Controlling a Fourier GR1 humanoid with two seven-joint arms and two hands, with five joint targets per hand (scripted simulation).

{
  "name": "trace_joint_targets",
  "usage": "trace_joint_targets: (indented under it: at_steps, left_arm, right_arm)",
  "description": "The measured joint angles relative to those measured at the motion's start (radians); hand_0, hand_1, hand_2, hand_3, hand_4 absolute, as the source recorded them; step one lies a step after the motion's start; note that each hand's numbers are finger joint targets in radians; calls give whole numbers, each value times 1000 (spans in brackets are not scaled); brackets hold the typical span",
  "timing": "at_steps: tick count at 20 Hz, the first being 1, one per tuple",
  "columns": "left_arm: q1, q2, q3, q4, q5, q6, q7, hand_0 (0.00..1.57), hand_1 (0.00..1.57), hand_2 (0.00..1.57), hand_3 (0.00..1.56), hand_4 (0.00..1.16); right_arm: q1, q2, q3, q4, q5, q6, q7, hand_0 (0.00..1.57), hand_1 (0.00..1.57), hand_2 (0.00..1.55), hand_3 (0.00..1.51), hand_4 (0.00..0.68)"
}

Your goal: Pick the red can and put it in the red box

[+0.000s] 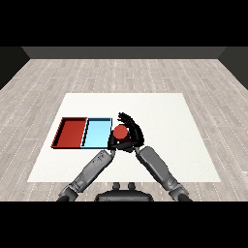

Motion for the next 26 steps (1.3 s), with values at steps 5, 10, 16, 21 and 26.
trace_joint_targets:
  at_steps: [5, 10, 16, 21, 26]
  left_arm:
    - [18, -7, 2, -17, -30, -14, 12, 1571, 1571, 1571, 1483, 1147]
    - [49, -11, 20, -13, -25, -40, -14, 1571, 1571, 1571, 1486, 1135]
    - [80, 7, 78, -4, -22, -70, -36, 1571, 1571, 1558, 1465, 1124]
    - [88, 56, 130, -56, -37, -97, -12, 1571, 1571, 1571, 1474, 1139]
    - [113, 137, 177, -147, -65, -115, 26, 1571, 1571, 1561, 1461, 1111]
  right_arm:
    - [3, 3, -18, -30, 60, -7, 35, 0, 0, 0, 0, 0]
    - [-4, -28, -83, -124, 98, -18, 105, 0, 0, 0, 0, 0]
    - [42, -79, -156, -315, 115, -41, 162, 0, 0, 0, 0, 0]
    - [133, -132, -254, -397, 71, 2, 156, 0, 0, 0, 0, 0]
    - [207, -163, -350, -354, 16, 72, 100, 0, 0, 0, 0, 0]
